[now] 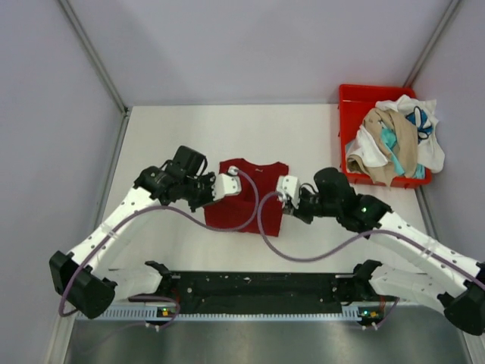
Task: Fold and stack the t-shirts
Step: Fold the long partially folded tshirt into a neat square
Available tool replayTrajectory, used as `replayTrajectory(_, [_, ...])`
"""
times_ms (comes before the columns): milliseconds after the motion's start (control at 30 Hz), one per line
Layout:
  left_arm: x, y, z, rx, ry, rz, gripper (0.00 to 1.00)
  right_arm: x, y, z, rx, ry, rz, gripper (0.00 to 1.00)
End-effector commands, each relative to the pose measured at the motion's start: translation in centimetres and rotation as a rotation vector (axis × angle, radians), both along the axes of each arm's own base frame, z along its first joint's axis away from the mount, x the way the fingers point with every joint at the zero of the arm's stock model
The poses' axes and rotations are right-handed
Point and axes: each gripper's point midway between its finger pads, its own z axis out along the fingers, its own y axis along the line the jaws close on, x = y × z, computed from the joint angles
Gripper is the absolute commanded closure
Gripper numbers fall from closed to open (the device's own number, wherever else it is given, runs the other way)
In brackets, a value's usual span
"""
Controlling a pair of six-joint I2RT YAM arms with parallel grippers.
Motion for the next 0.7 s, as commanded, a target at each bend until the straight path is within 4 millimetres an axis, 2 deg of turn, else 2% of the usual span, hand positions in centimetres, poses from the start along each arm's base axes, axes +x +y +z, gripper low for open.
replayTrajectory(0, [7.4, -0.1, 2.7, -0.012, -0.18, 0.217, 1.0, 6.4, 0.6, 4.5, 0.173, -0.002, -0.169, 1.0])
replayTrajectory(67, [9.5, -0.3, 2.7, -0.008, -0.199, 0.249, 1.0, 9.3, 0.1, 4.6, 0.2, 0.02, -0.246, 1.0])
replayTrajectory(200, [14.9, -0.8, 3.2, 0.019, -0.278, 0.292, 1.0, 15.1, -1.6, 2.4, 0.207, 0.077, -0.398, 1.0])
replayTrajectory(300, [18.6, -0.9, 2.5, 0.048, -0.269, 0.323, 1.0, 18.7, -2.5, 1.4, 0.242, 0.111, -0.465, 1.0])
replayTrajectory(400, [20.6, -1.5, -0.2, 0.089, -0.205, 0.316, 1.0, 21.4, -2.4, 0.4, 0.241, 0.129, -0.499, 1.0])
replayTrajectory(433, [21.2, -1.5, -1.0, 0.097, -0.201, 0.317, 1.0, 22.0, -2.5, -0.6, 0.223, 0.141, -0.519, 1.0])
replayTrajectory(533, [23.1, -1.8, -2.8, 0.115, -0.219, 0.32, 1.0, 24.0, -2.7, -1.7, 0.214, 0.168, -0.564, 1.0])
replayTrajectory(667, [25.3, -2.2, -4.1, 0.116, -0.222, 0.341, 1.0, 26.2, -3.2, -3.4, 0.194, 0.195, -0.629, 1.0])
